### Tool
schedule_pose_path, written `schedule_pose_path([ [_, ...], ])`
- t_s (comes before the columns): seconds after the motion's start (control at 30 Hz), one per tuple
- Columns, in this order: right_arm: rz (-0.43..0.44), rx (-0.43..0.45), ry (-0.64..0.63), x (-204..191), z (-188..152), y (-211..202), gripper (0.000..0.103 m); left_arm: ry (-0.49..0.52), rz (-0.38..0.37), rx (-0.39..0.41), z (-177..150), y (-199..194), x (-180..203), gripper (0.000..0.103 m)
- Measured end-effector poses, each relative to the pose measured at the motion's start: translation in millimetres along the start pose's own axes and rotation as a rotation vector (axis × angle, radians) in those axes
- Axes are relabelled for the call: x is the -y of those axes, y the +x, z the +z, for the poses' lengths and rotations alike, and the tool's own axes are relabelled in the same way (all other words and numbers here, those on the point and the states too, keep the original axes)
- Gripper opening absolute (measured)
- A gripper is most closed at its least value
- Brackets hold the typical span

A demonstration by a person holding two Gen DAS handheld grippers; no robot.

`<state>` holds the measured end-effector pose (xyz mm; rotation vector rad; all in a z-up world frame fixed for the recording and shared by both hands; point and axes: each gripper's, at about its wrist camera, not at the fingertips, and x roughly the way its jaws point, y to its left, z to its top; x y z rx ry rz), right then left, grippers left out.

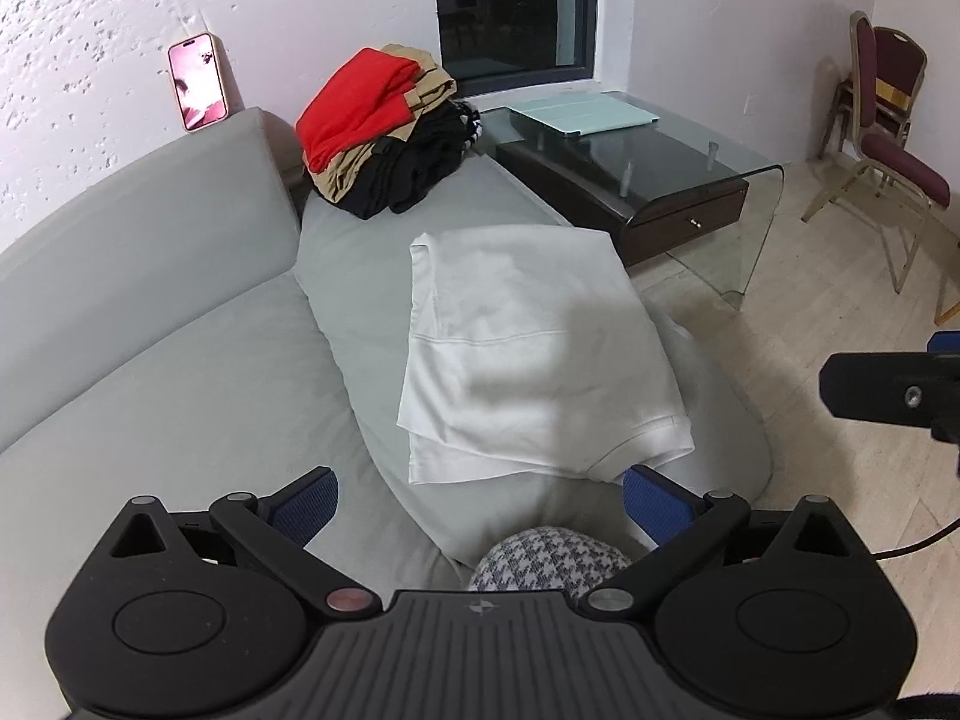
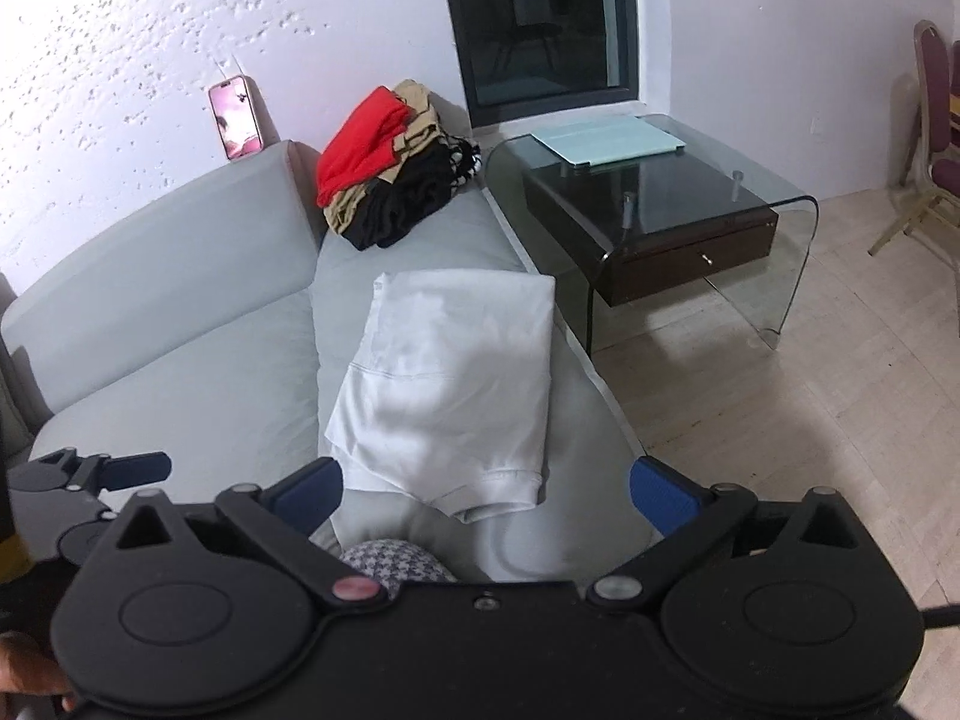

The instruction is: Fold clothes

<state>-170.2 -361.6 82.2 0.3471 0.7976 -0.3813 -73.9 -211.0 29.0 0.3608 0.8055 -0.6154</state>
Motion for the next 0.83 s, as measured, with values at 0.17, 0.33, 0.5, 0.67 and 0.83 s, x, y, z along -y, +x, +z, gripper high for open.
schedule_pose_path([
  [0.17,-0.018,-0.006,-0.013,-3,-5,3,0.103,0.007,-0.003,-0.019,-4,-1,3,0.103],
  [0.33,-0.025,-0.016,-0.013,-4,-11,8,0.103,0.0,-0.014,-0.019,-6,4,4,0.103],
  [0.5,-0.036,-0.027,-0.01,-2,-14,13,0.103,0.019,-0.016,-0.028,-8,9,10,0.103],
  [0.67,-0.042,-0.042,-0.014,-3,-17,20,0.103,0.029,-0.013,-0.031,-10,15,13,0.103],
  [0.83,-0.038,-0.05,-0.014,-4,-21,23,0.103,0.029,-0.035,-0.017,-11,16,13,0.103],
])
